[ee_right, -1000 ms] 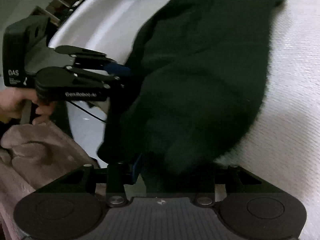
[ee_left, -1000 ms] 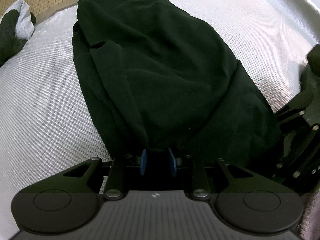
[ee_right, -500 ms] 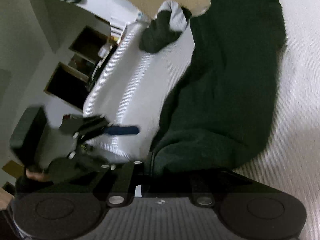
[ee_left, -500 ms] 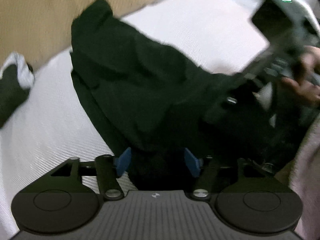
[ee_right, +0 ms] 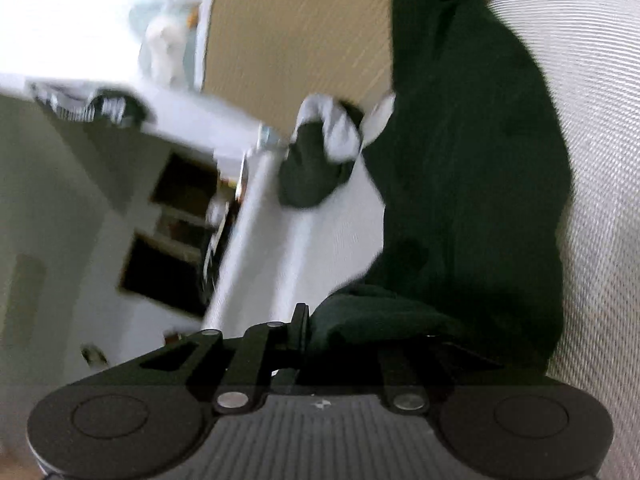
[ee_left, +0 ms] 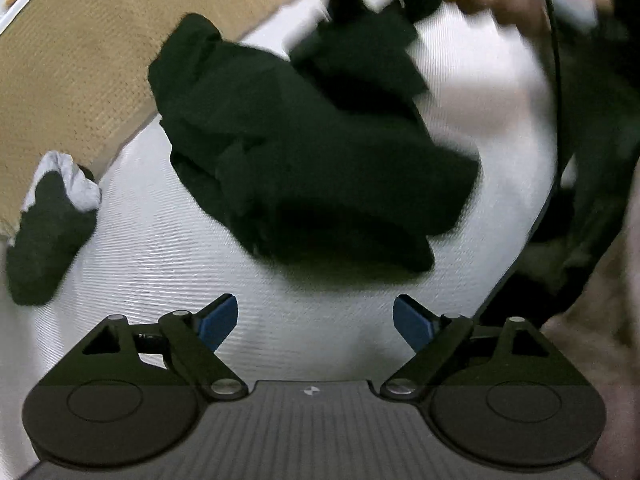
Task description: Fold clothes
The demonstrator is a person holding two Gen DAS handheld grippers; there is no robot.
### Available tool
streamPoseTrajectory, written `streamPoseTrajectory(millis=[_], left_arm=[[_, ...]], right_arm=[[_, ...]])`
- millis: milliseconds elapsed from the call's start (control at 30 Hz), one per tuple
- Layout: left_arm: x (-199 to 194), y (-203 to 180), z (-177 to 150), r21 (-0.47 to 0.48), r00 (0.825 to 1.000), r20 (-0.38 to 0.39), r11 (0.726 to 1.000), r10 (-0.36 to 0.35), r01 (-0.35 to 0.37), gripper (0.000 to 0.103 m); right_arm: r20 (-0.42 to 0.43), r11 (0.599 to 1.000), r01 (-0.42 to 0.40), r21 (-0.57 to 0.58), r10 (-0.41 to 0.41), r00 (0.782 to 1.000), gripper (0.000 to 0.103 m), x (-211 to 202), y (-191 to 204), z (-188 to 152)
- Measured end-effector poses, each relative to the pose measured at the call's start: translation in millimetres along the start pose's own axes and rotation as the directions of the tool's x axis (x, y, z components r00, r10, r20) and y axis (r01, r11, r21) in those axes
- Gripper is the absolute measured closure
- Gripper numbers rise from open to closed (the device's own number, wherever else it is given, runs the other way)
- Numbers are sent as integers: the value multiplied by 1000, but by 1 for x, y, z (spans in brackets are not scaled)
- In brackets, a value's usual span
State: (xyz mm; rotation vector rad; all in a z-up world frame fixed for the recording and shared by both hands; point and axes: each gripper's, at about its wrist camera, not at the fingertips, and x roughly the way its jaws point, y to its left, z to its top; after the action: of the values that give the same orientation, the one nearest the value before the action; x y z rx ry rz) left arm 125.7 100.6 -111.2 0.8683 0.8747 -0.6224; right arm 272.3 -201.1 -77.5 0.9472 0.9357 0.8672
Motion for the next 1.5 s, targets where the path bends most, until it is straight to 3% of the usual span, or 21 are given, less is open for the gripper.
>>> streamPoseTrajectory(millis=[100, 200, 267, 367, 600, 667, 767, 900, 1000, 1133, 1333, 1500], left_arm=[[21, -5, 13, 49, 1000, -14, 998, -27, 28, 15], [36, -6, 33, 40, 999, -16, 999, -36, 37, 20], [41, 5, 44, -16, 997, 31, 997, -76, 76, 29], [44, 26, 58, -123, 977, 140, 977, -158, 176, 38], [68, 49, 84, -178, 954, 202, 950, -219, 256, 49], [76, 50, 90, -198, 958, 192, 948, -213, 250, 62], [81, 57, 95, -260, 959, 193, 932, -206, 253, 73], [76, 81, 92, -360, 952, 247, 895, -181, 264, 79], [70, 101, 91, -436, 950, 288, 867, -121, 242, 79], [72, 124, 94, -538, 932, 359, 803, -57, 257, 79], [93, 139, 117, -596, 923, 385, 759, -16, 262, 81], [100, 162, 123, -682, 892, 451, 653, 21, 329, 80]], right_arm=[[45, 999, 4, 51, -7, 999, 89, 4, -6, 21], [88, 998, 7, 69, -13, 996, 89, 10, -7, 44], [125, 993, 16, 120, -31, 992, 89, 12, -16, 57], [150, 977, 38, 208, -70, 986, 84, 19, -36, 77], [77, 950, 74, 303, -101, 992, 83, 33, -63, 106], [49, 947, 84, 310, -104, 993, 78, 33, -66, 113], [20, 955, 92, 283, -102, 995, 69, 34, -63, 119], [-10, 962, 104, 254, -105, 994, 61, 29, -60, 119], [-37, 968, 105, 229, -99, 994, 55, 24, -54, 119], [-75, 977, 103, 187, -90, 993, 51, 15, -43, 118], [-77, 987, 118, 106, -110, 991, 49, -9, -21, 121], [9, 988, 146, -42, -146, 989, 49, -22, -3, 118]])
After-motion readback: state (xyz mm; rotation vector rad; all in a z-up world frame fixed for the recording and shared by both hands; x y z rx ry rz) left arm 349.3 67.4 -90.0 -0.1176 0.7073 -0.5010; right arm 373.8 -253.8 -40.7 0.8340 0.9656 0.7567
